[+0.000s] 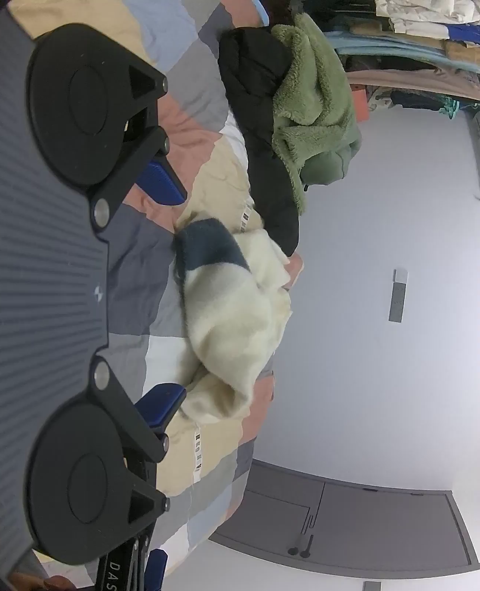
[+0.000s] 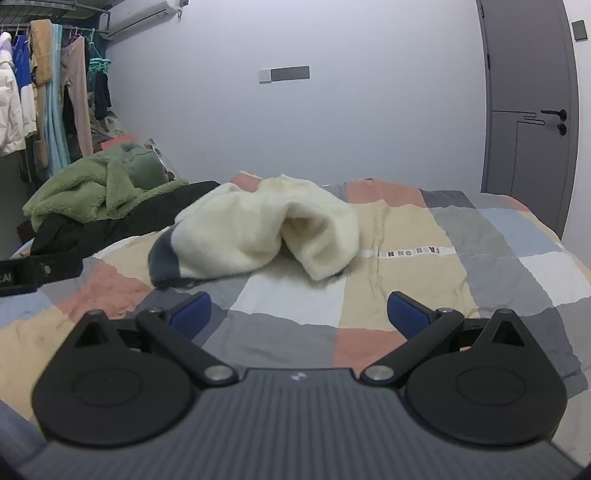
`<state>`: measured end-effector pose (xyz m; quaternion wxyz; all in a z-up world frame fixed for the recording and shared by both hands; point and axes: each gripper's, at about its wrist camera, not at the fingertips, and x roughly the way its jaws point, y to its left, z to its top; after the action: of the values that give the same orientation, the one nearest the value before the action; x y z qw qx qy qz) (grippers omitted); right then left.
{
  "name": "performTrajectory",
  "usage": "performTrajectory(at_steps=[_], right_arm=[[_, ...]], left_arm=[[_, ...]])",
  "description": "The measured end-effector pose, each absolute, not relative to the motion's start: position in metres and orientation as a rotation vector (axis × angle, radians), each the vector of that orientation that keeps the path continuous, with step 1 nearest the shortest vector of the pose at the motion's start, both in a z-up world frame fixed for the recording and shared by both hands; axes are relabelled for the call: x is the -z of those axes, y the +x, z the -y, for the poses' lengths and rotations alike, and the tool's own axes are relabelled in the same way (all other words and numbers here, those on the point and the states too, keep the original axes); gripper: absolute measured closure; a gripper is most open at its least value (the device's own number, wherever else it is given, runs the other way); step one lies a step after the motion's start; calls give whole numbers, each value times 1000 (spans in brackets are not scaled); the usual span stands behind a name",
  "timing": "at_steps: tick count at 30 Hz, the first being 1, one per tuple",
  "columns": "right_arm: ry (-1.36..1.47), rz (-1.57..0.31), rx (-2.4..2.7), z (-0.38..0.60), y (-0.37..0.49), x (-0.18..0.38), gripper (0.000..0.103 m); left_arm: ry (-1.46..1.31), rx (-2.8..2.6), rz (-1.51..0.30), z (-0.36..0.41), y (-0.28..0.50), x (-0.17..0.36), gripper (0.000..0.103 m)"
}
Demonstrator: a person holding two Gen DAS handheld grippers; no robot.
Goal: Fold large clothes
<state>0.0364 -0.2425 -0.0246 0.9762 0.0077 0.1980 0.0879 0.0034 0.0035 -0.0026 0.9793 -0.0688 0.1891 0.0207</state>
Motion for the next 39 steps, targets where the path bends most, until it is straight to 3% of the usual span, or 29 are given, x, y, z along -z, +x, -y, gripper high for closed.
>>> performTrajectory(at_steps=[39], right_arm=[[13, -409, -167, 242, 39, 27, 0]], left_arm=[[-145, -51, -378, -6, 4, 4, 0]])
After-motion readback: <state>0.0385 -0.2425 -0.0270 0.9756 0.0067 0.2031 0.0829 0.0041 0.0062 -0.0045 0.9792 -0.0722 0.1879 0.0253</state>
